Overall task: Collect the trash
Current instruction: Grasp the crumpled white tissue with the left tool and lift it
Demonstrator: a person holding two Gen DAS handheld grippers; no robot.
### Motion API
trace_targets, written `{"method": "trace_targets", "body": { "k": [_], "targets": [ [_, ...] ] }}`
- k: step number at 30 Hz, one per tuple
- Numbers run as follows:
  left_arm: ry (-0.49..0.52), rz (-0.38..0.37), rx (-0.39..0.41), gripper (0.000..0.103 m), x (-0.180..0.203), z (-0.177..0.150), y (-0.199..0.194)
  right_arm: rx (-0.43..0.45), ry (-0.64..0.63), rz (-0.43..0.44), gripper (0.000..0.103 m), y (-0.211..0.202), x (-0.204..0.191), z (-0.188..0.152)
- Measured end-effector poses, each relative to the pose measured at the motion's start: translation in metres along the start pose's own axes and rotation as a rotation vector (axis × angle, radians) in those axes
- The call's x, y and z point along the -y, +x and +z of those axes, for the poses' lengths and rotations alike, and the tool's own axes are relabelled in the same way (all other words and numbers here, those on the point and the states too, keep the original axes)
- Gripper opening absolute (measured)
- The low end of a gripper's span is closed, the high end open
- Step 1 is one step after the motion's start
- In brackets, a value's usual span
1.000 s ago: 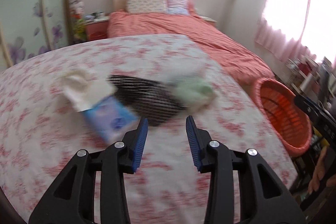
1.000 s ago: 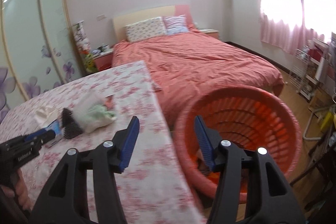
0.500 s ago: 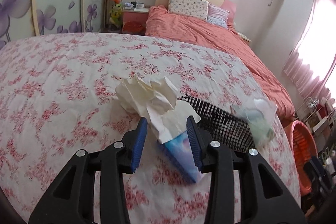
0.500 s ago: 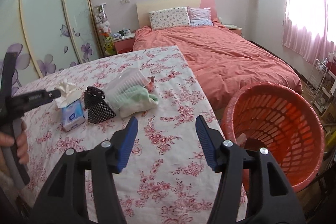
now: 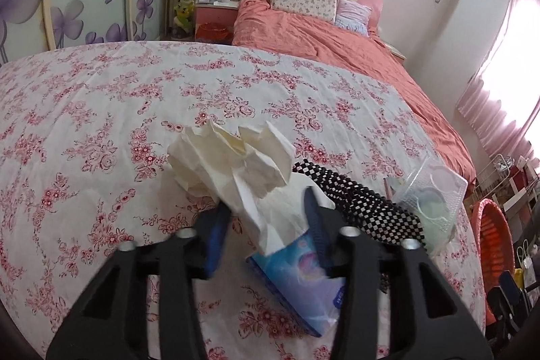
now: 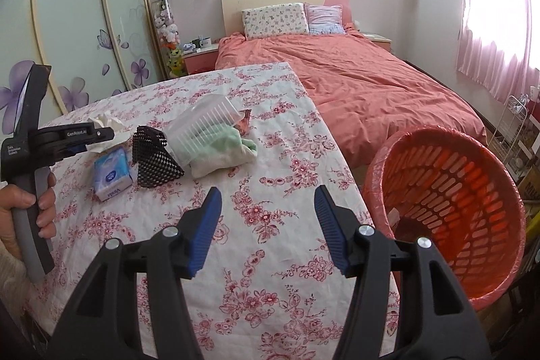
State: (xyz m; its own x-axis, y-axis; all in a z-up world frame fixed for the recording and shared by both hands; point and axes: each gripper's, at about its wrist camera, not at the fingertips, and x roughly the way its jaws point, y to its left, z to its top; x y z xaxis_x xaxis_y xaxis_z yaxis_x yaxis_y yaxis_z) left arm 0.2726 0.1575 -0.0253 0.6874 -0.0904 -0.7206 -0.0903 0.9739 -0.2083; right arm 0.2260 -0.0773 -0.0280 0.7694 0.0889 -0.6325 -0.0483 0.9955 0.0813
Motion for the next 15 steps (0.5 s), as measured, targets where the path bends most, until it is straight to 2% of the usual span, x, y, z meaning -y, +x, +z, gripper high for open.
{"method": "trace_targets", "body": {
  "k": [2, 3, 15],
  "targets": [
    [0.012, 0.004, -0.004, 0.019, -0.001, -0.001, 0.001, -0.001, 0.001, 0.0, 0.057, 0.0, 0.0, 0.0],
    [0.015, 0.004, -0.004, 0.017, -0.002, -0.001, 0.002, 0.0, 0.0, 0.001, 0.057, 0.0, 0.0, 0.0],
    [0.027, 0.04, 0.068, 0.014, -0.015, -0.002, -0.02, 0.008, -0.022, 0.022, 0.057, 0.004, -0.013, 0.008]
  ]
}}
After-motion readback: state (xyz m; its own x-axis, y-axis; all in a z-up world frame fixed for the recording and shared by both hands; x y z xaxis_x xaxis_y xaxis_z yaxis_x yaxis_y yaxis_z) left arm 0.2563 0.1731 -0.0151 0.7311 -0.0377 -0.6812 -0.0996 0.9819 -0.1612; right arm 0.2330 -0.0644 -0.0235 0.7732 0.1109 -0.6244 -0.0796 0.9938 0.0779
